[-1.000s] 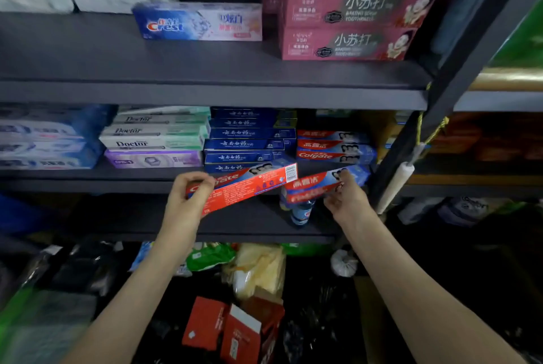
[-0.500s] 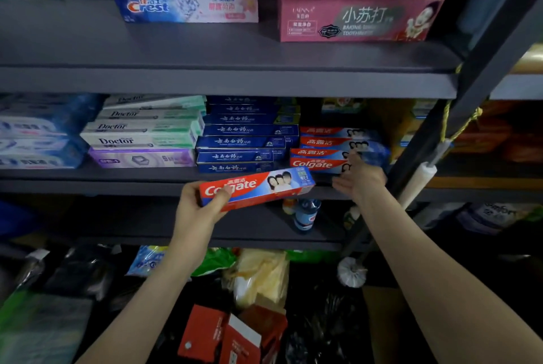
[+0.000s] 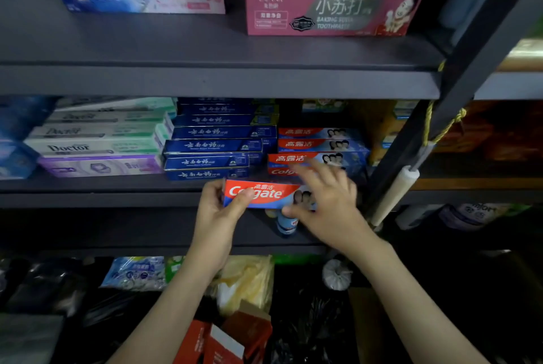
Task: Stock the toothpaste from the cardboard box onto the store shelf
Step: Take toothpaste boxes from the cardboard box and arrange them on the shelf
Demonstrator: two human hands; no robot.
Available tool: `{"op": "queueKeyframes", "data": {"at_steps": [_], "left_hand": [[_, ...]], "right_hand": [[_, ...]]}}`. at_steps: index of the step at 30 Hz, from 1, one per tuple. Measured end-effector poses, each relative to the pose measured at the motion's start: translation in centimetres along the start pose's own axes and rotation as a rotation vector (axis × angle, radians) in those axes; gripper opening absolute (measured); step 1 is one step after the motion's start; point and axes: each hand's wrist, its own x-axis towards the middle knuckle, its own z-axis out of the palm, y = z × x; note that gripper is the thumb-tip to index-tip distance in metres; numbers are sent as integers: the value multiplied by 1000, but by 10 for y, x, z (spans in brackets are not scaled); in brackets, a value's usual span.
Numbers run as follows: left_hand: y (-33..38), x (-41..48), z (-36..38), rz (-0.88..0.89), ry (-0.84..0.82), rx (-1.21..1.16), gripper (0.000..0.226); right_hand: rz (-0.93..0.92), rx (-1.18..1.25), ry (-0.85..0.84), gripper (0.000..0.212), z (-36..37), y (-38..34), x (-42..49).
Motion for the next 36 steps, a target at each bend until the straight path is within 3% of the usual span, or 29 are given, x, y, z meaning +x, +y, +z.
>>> {"op": "queueKeyframes", "data": {"at_steps": [2,5,9,11,16,22,28,36], "left_hand": [[0,1,13,34,-68,-4,35],[-3,2,29,120,-119,101,36],[-15,7,43,389,58,674,47],[-25,9,50,409,125,818,54],[-42,17,64,352,188,874,51],[-44,27,74,268,159,854,57],[-41,36,77,228,75,751,48],[-50,44,88,251,43,806,46]], "right_hand": [[-136,-164,15,65,5,-1,-4],[-158,-320,197,70,15,11,0],[-103,-433,378,75,17,26,12],[-84,-490,395,71,21,32,16],[-60,-451,395,57,37,49,23],[-34,-365,399,78,42,53,22],[-56,-406,387,75,42,59,26],[30,-426,389,72,35,71,32]]}}
